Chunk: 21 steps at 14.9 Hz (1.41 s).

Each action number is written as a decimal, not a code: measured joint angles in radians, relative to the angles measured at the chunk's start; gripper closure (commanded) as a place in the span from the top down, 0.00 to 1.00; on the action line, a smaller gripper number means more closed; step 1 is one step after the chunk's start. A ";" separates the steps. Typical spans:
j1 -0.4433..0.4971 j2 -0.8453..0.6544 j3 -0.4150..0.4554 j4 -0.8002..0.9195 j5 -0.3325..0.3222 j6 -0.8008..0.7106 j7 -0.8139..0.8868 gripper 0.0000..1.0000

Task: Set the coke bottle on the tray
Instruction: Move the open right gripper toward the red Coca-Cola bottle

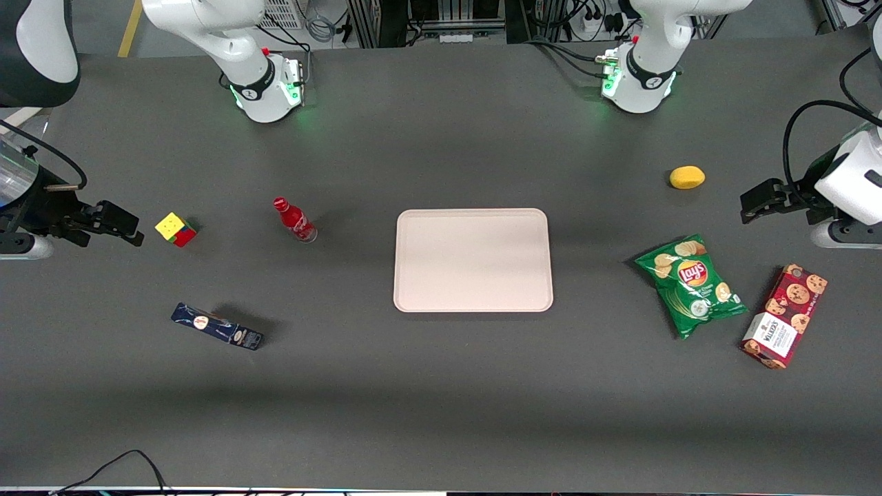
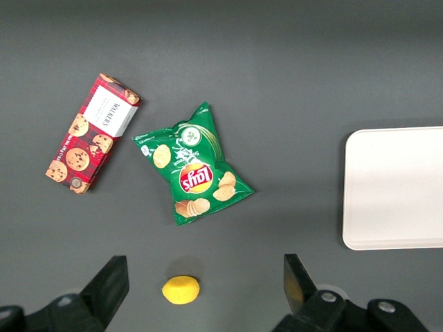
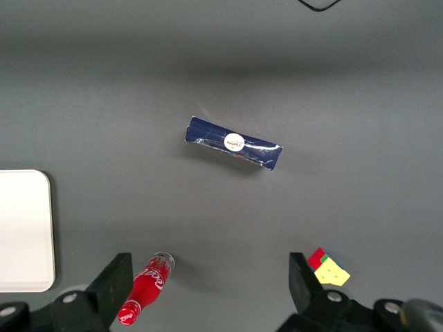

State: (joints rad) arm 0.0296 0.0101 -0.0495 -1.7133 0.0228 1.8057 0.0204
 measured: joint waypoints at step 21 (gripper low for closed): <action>0.101 0.003 0.016 0.010 -0.001 -0.080 -0.008 1.00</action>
State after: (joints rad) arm 0.1302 0.0129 -0.0332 -1.7036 0.0219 1.7254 0.0121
